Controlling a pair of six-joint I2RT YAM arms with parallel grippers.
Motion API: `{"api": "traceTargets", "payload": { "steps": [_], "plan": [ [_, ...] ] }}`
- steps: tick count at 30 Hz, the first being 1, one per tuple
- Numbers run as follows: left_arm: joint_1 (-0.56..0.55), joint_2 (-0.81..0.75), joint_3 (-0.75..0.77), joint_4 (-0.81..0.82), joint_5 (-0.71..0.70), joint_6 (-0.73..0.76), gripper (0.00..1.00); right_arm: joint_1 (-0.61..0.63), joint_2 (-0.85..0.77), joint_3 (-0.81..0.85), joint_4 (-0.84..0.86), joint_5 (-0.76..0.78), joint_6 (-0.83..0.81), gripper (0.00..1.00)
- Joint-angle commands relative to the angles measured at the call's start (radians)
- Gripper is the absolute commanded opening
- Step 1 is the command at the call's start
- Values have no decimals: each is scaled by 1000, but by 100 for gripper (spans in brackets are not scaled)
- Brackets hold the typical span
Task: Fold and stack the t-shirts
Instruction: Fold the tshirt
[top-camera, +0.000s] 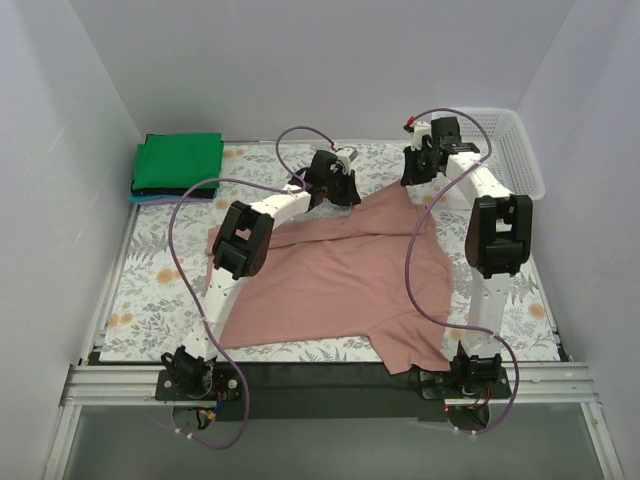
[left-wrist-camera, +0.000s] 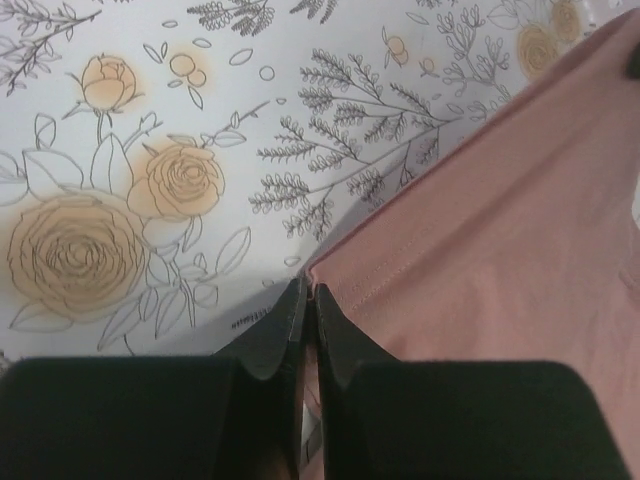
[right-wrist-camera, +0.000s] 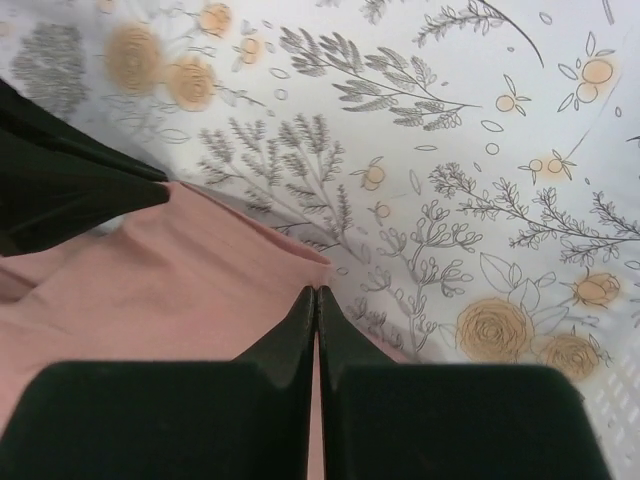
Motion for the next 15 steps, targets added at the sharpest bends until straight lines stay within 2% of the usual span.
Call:
{"api": "traceTargets", "payload": {
  "steps": [1,8,15],
  "plan": [
    [5,-198,-101,-22,24,31,0,-1,-135,-36,2,-53,-25,1],
    [5,-369,-299,-3,99,48,0,-3,-287,-202,2,-75,-65,1],
    [3,-476,-468,-14,195,37,0,-4,-342,-283,-17,-89,-101,1]
  ]
}}
